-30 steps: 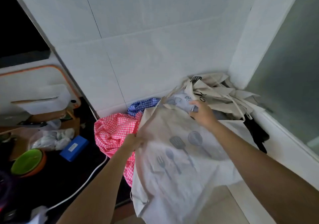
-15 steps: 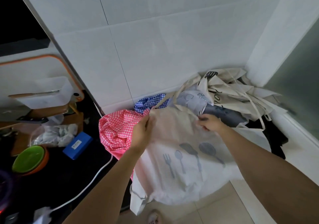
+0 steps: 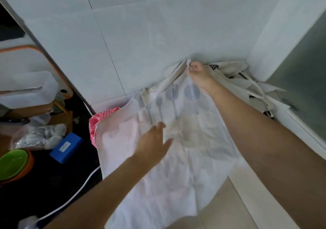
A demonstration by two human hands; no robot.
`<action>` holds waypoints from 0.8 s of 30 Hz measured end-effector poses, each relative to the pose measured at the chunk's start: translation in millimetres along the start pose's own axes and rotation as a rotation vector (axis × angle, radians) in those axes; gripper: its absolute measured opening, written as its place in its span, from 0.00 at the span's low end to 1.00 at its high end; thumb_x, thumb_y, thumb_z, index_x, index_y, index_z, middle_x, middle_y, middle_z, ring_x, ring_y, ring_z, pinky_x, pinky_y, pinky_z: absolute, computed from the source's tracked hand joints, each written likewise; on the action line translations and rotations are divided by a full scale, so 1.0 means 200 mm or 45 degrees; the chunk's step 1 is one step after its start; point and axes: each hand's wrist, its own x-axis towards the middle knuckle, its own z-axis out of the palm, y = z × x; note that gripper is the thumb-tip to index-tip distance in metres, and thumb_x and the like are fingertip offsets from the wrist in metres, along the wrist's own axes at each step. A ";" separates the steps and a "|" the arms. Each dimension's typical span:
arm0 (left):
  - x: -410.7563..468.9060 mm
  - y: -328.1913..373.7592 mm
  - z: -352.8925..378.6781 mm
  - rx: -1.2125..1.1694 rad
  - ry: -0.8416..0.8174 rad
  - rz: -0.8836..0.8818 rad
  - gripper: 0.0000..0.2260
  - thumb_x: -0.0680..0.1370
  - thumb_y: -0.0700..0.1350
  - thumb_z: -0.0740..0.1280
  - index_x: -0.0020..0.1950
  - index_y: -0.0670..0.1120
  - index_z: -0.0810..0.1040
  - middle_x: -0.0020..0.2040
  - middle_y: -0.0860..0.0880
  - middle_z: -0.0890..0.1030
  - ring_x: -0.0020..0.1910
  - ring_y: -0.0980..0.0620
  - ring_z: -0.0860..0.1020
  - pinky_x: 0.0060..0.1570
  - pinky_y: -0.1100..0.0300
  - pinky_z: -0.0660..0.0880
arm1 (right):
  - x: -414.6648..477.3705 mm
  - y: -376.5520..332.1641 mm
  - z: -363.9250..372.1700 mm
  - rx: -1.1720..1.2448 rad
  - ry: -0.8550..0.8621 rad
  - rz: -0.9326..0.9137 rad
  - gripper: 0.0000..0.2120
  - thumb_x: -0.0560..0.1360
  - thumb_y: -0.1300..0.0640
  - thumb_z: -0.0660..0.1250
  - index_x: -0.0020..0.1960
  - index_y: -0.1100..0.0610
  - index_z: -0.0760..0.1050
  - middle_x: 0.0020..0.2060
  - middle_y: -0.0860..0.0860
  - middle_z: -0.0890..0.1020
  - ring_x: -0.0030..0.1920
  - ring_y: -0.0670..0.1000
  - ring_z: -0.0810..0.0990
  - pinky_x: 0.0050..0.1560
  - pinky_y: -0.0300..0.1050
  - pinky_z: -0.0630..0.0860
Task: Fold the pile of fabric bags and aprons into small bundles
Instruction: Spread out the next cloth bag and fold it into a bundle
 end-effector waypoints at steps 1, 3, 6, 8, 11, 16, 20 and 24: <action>-0.06 0.00 0.13 0.059 -0.277 -0.082 0.36 0.75 0.59 0.66 0.77 0.47 0.54 0.74 0.41 0.62 0.73 0.42 0.62 0.68 0.45 0.64 | -0.02 0.03 0.01 0.031 -0.092 -0.009 0.18 0.79 0.63 0.62 0.68 0.57 0.67 0.61 0.55 0.74 0.59 0.47 0.71 0.60 0.38 0.65; -0.11 -0.07 0.32 0.154 -0.522 -0.148 0.50 0.69 0.68 0.67 0.78 0.53 0.38 0.78 0.47 0.37 0.76 0.40 0.38 0.69 0.31 0.49 | -0.11 0.09 0.03 0.131 -0.241 -0.040 0.32 0.79 0.62 0.62 0.78 0.55 0.50 0.70 0.54 0.66 0.69 0.47 0.64 0.71 0.42 0.59; -0.06 -0.19 0.46 0.147 -0.559 -0.222 0.53 0.68 0.70 0.66 0.76 0.55 0.31 0.76 0.46 0.29 0.75 0.40 0.33 0.65 0.25 0.48 | -0.34 0.26 -0.07 0.376 -0.145 0.014 0.28 0.78 0.64 0.64 0.74 0.51 0.59 0.54 0.54 0.77 0.57 0.50 0.77 0.65 0.46 0.72; -0.03 -0.23 0.50 0.119 -0.544 -0.244 0.54 0.66 0.70 0.66 0.75 0.56 0.30 0.75 0.46 0.29 0.75 0.40 0.33 0.64 0.24 0.49 | -0.61 0.41 -0.17 0.524 0.033 0.039 0.13 0.78 0.69 0.60 0.60 0.60 0.73 0.44 0.55 0.83 0.44 0.50 0.83 0.51 0.41 0.79; -0.04 -0.23 0.52 0.109 -0.527 -0.233 0.55 0.66 0.69 0.68 0.75 0.56 0.30 0.76 0.47 0.29 0.75 0.41 0.32 0.65 0.24 0.47 | -1.05 0.68 -0.29 0.508 0.265 0.226 0.14 0.74 0.76 0.55 0.44 0.64 0.77 0.33 0.52 0.83 0.37 0.50 0.82 0.44 0.41 0.79; -0.09 -0.18 0.54 0.171 -0.339 -0.323 0.51 0.69 0.66 0.69 0.76 0.59 0.33 0.77 0.49 0.32 0.76 0.44 0.35 0.68 0.28 0.44 | -1.42 1.18 -0.34 0.542 0.562 0.597 0.12 0.72 0.76 0.56 0.43 0.66 0.76 0.28 0.51 0.82 0.34 0.52 0.78 0.34 0.34 0.75; -0.11 -0.16 0.58 0.156 -0.259 -0.331 0.52 0.68 0.65 0.70 0.77 0.57 0.35 0.78 0.48 0.37 0.77 0.42 0.39 0.68 0.29 0.44 | -1.61 1.46 -0.05 0.561 -0.074 1.059 0.15 0.71 0.66 0.70 0.54 0.57 0.71 0.44 0.53 0.75 0.37 0.44 0.75 0.45 0.36 0.73; -0.07 -0.26 0.58 0.236 -0.375 -0.247 0.53 0.65 0.73 0.64 0.75 0.58 0.32 0.78 0.49 0.37 0.77 0.42 0.39 0.69 0.30 0.46 | -1.66 1.59 0.20 0.664 -0.501 1.277 0.52 0.54 0.42 0.83 0.69 0.60 0.64 0.48 0.51 0.76 0.40 0.44 0.72 0.54 0.39 0.69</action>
